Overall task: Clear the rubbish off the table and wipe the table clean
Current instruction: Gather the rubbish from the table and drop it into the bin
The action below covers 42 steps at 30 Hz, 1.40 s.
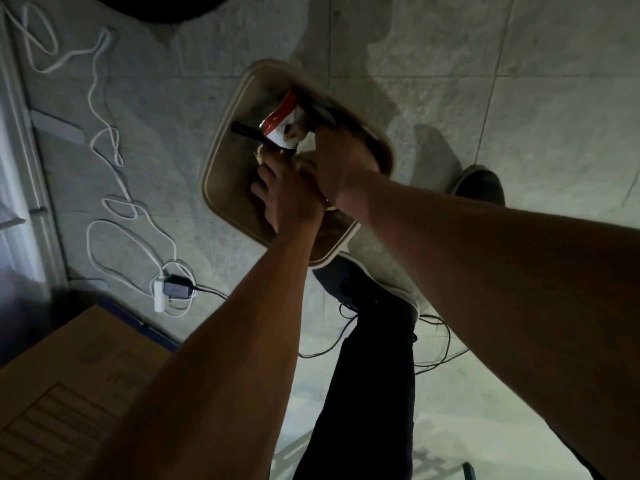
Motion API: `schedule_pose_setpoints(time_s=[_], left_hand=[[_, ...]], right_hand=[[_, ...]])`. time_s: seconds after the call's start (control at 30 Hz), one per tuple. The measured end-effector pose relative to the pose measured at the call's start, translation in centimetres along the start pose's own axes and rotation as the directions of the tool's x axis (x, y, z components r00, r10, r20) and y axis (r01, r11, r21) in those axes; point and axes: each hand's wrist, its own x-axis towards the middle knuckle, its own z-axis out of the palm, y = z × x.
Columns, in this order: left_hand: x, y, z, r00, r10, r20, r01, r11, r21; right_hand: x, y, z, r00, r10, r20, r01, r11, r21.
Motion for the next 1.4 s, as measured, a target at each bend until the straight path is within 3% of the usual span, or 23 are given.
schedule_pose_setpoints(time_s=[0.1, 0.27, 0.53, 0.77, 0.93, 1.07, 1.4], left_hand=[[0.3, 0.2, 0.2, 1.0, 0.004, -0.001, -0.004, 1.0, 0.021], [-0.5, -0.3, -0.9, 0.985, 0.16, 0.058, -0.164, 0.982, 0.089], [-4.2, 0.0, -5.4, 0.989, 0.139, 0.041, -0.125, 0.959, -0.255], [-9.3, -0.5, -10.0, 0.995, 0.093, 0.047, -0.064, 0.903, -0.425], [-14.4, -1.3, -14.1, 0.992, 0.114, 0.053, -0.08, 0.895, -0.438], [-19.0, -2.0, -18.1, 0.987, 0.157, 0.034, -0.127, 0.893, -0.432], [-32.6, -3.2, -31.7, 0.975, 0.22, 0.039, -0.193, 0.917, -0.348]], right_hand=[[0.5, 0.3, 0.7, 1.0, 0.028, 0.007, -0.029, 0.998, 0.057], [-1.1, 0.3, -0.9, 0.999, 0.043, 0.019, -0.043, 0.999, 0.013], [-4.0, -0.8, -4.4, 0.985, 0.096, 0.141, -0.129, 0.961, 0.244], [-8.5, -2.0, -7.2, 0.988, 0.014, 0.154, -0.063, 0.945, 0.321], [-13.7, -2.6, -9.2, 0.987, -0.004, 0.161, -0.059, 0.922, 0.383], [-19.3, -2.5, -12.9, 0.986, -0.039, 0.16, -0.015, 0.947, 0.322], [-35.9, -4.0, -24.6, 0.993, 0.027, 0.112, -0.062, 0.945, 0.32]])
